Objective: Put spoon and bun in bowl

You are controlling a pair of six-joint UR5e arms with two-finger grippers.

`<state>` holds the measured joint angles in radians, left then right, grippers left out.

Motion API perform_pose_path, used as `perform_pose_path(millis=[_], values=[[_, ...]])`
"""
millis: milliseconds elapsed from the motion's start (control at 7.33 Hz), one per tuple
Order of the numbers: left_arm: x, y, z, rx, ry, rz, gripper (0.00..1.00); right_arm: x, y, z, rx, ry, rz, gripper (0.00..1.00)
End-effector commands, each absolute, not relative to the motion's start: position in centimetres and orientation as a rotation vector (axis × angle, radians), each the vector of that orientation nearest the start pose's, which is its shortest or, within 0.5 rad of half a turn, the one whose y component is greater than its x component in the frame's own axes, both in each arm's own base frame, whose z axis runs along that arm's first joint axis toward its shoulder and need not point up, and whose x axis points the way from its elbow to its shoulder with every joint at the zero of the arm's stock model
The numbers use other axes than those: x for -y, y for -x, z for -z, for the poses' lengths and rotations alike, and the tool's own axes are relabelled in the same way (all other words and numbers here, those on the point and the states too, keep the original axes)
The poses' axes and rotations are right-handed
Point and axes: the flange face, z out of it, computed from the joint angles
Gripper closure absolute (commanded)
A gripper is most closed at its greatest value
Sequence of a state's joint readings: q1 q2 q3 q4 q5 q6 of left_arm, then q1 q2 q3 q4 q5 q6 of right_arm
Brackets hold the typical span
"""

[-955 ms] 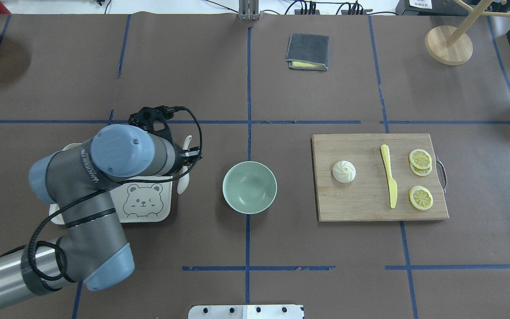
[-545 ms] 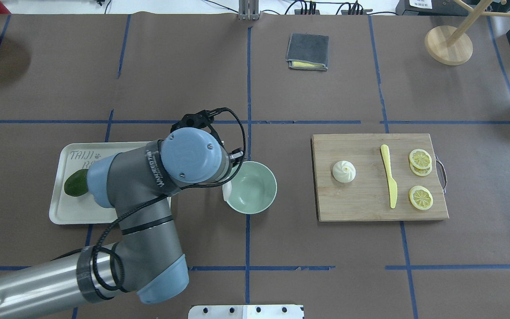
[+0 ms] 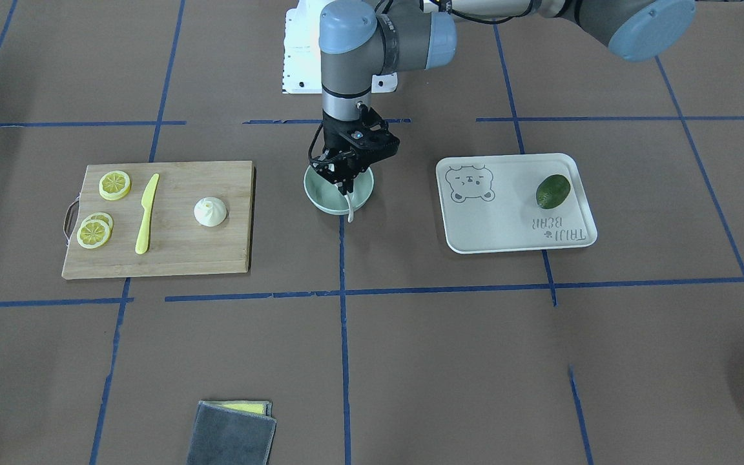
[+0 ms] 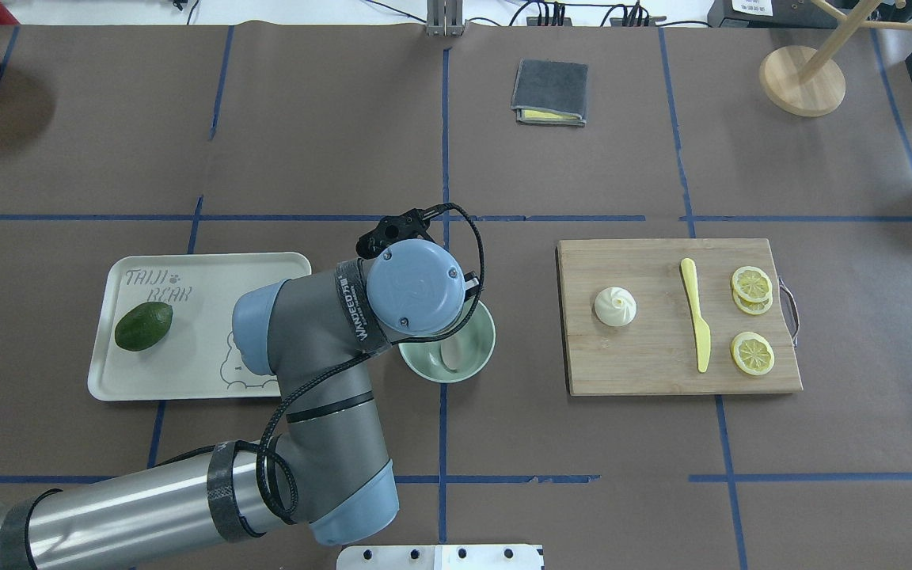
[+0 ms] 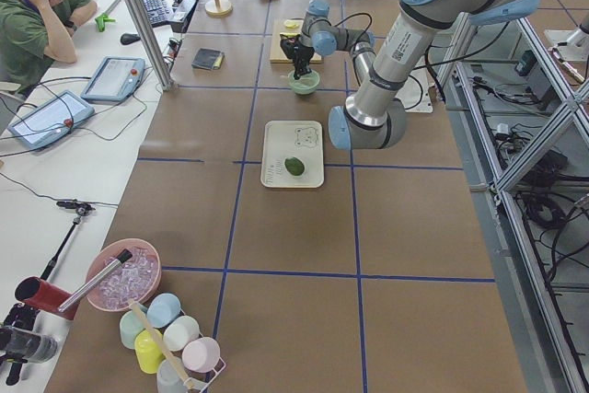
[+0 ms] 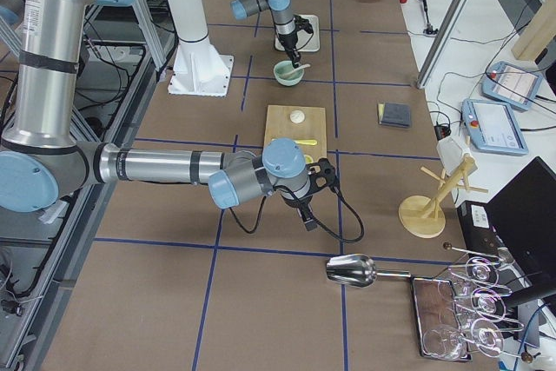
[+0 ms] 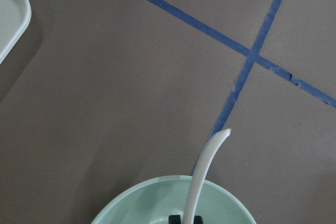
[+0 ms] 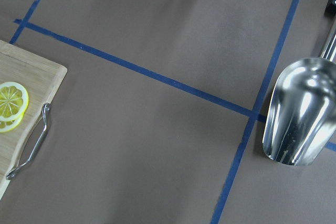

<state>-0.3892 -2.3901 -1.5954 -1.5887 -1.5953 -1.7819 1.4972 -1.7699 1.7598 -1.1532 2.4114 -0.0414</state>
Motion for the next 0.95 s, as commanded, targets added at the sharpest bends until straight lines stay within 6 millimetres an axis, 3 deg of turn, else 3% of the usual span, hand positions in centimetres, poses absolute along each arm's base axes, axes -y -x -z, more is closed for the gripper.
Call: perform_pose_path(millis=[0,273,409,545,682,818], values=[[38.6,-59.4,-16.2,-0.863,-0.122,0.406,0.00,43.1,-2.7,-59.8,0.839,-0.387,0.285,0.00],[36.8,-51.4,-17.5,-0.899,-0.287,0.117,0.00,43.2,-2.6,-59.1,0.851,-0.433,0.308,0.00],[39.3,-47.3,-17.9,-0.877,-0.382,0.033,0.00,43.2,-2.6,-58.7,0.851,-0.460,0.320,0.00],[42.9,-42.7,-20.0,-0.828,-0.431,-0.106,0.00,44.0,-1.5,-57.8,0.854,-0.472,0.336,0.00],[45.0,-37.8,-22.8,-0.793,-0.454,-0.214,0.00,45.2,0.2,-56.1,0.873,-0.495,0.380,0.00],[48.0,-32.0,-25.4,-0.723,-0.510,-0.298,0.00,45.2,1.0,-55.9,0.892,-0.488,0.398,0.00]])
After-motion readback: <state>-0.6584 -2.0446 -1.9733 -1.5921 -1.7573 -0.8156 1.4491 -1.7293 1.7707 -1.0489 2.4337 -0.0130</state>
